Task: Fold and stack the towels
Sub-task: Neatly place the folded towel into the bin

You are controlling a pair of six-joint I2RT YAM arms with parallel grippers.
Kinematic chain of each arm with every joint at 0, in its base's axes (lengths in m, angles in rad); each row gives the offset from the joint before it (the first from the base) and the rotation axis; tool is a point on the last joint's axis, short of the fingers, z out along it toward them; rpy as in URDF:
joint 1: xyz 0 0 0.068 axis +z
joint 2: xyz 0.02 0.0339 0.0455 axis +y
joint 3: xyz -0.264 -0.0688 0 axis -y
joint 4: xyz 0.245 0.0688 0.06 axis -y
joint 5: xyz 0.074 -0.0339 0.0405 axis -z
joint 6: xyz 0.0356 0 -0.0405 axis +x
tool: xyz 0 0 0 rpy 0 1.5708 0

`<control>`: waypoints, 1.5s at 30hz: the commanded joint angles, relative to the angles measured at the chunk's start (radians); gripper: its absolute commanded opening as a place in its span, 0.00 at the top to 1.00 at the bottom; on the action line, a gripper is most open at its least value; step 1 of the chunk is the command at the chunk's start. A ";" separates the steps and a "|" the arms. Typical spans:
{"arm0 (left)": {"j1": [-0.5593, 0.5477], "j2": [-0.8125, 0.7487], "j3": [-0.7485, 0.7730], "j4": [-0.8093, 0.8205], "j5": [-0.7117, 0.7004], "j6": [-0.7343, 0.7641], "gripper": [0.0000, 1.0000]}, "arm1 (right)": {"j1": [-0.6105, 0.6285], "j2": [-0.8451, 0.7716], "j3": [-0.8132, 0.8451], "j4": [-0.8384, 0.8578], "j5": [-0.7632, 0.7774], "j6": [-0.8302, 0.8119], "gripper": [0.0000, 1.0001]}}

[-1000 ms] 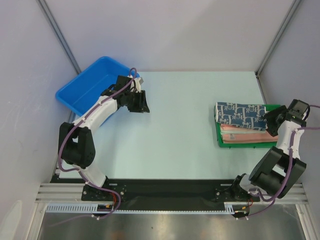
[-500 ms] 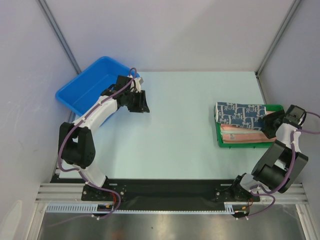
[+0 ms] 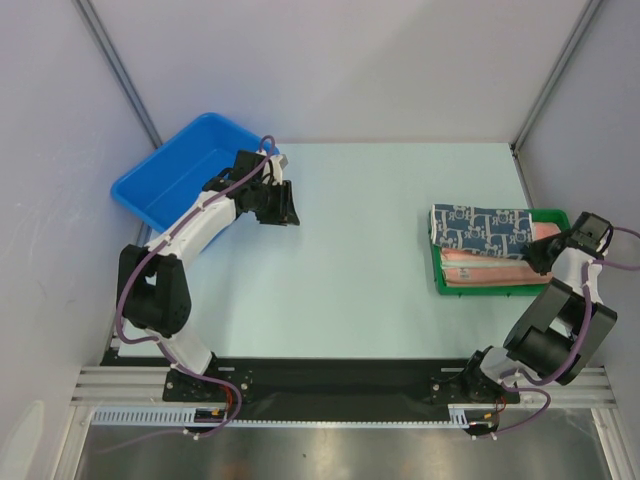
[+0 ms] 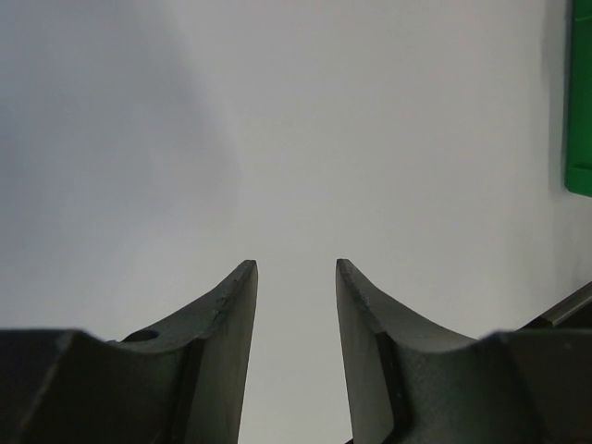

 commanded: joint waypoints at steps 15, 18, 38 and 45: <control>-0.006 -0.044 0.024 -0.001 -0.018 -0.013 0.55 | -0.019 -0.029 0.029 0.052 0.030 -0.135 1.00; -0.006 -0.047 0.019 0.002 -0.012 -0.015 0.55 | -0.019 -0.034 0.029 0.057 0.030 -0.146 1.00; -0.006 -0.505 -0.033 0.191 0.102 0.006 0.00 | 0.598 -0.373 0.328 -0.196 -0.021 -0.152 0.00; -0.006 -0.752 -0.197 0.292 0.099 -0.015 0.00 | 0.838 -0.451 0.359 -0.239 -0.022 -0.248 0.00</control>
